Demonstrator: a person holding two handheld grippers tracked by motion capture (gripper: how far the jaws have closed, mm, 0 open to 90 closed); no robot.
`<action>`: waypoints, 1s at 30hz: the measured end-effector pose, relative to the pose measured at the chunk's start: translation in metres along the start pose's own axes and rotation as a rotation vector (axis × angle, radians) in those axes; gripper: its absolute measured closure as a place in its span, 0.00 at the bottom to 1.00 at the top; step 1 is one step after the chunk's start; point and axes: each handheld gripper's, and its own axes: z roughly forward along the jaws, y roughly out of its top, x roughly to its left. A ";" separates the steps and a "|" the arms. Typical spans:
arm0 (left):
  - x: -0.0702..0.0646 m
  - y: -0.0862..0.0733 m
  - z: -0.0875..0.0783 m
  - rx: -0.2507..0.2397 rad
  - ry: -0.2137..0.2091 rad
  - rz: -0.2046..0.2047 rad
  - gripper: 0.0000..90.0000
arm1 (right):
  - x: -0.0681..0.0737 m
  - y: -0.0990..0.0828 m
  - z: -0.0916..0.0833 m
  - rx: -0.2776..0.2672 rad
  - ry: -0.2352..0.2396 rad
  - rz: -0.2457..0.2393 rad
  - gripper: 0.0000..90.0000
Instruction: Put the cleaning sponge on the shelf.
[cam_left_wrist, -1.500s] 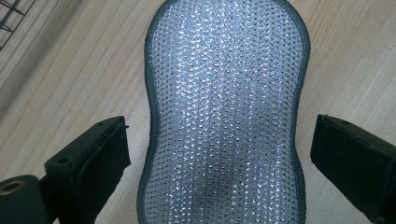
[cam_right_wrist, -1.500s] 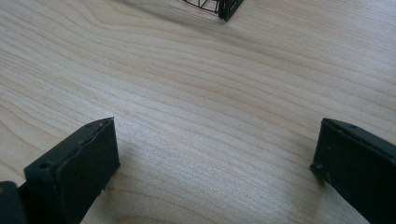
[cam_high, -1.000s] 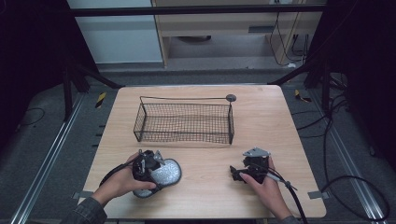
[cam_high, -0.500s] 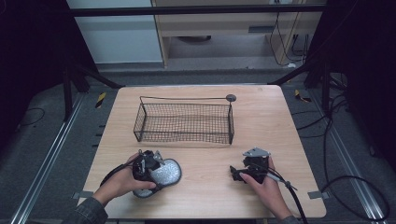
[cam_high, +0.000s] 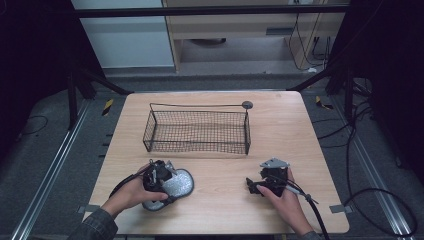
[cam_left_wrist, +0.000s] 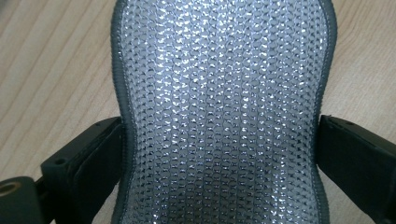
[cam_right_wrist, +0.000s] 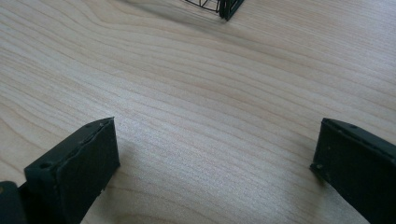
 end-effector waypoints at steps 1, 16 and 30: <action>0.001 0.000 0.001 0.001 -0.004 -0.002 0.03 | 0.000 0.000 0.000 0.000 0.001 0.000 0.00; -0.001 -0.002 -0.005 -0.022 0.051 0.011 0.11 | 0.000 0.000 0.000 0.001 0.001 -0.001 0.00; -0.005 -0.001 -0.022 -0.051 0.089 0.047 0.13 | 0.000 0.000 0.000 0.001 0.002 -0.001 0.00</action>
